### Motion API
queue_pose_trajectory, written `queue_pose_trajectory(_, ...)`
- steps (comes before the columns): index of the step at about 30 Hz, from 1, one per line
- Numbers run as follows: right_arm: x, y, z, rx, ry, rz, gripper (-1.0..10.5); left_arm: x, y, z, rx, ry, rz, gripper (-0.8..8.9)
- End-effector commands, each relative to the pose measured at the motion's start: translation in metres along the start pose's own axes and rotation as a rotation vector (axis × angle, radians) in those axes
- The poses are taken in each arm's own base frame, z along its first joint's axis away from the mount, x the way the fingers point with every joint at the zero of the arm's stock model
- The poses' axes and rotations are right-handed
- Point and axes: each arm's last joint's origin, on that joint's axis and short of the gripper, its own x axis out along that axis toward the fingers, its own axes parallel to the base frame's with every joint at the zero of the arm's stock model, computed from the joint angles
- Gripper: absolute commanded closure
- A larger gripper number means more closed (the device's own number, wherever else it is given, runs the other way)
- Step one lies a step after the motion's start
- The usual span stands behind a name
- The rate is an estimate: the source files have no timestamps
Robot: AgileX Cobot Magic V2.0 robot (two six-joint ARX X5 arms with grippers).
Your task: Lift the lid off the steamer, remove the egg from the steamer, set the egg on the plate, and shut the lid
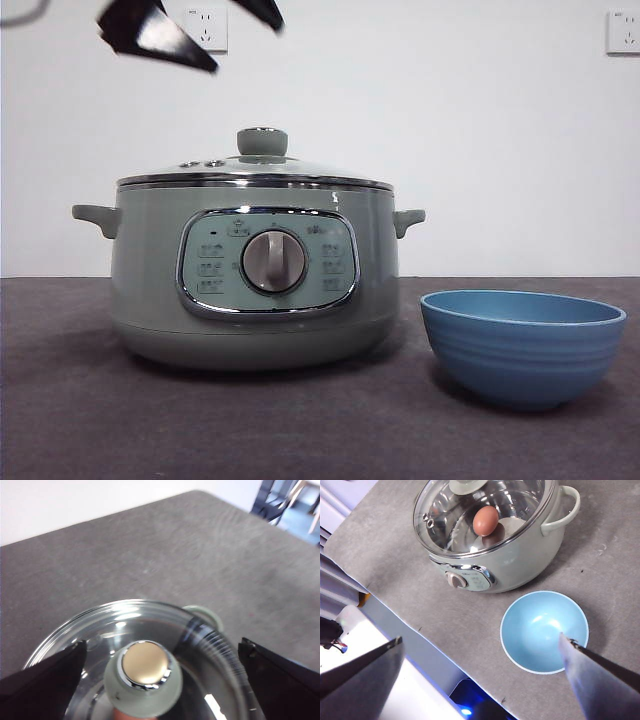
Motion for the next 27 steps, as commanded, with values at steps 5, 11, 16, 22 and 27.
queue_pose_trajectory(5,0.0,0.0,0.001,-0.01,-0.008,0.0,3.5,0.039,0.002,-0.014,0.059,0.049,0.038,2.43)
queue_pose_trajectory(11,0.0,0.0,0.001,-0.01,-0.007,0.0,3.5,0.057,0.005,-0.024,0.055,0.086,0.053,2.48)
queue_pose_trajectory(16,0.0,0.0,0.001,-0.01,-0.008,0.0,3.5,0.066,0.007,-0.03,0.049,0.117,0.052,2.51)
queue_pose_trajectory(22,0.0,0.0,0.001,-0.01,-0.008,-0.001,3.5,0.069,0.005,-0.032,0.048,0.125,0.046,3.45)
queue_pose_trajectory(27,0.0,0.0,0.001,-0.01,-0.007,-0.001,3.5,0.069,0.005,-0.033,0.043,0.134,0.041,6.46)
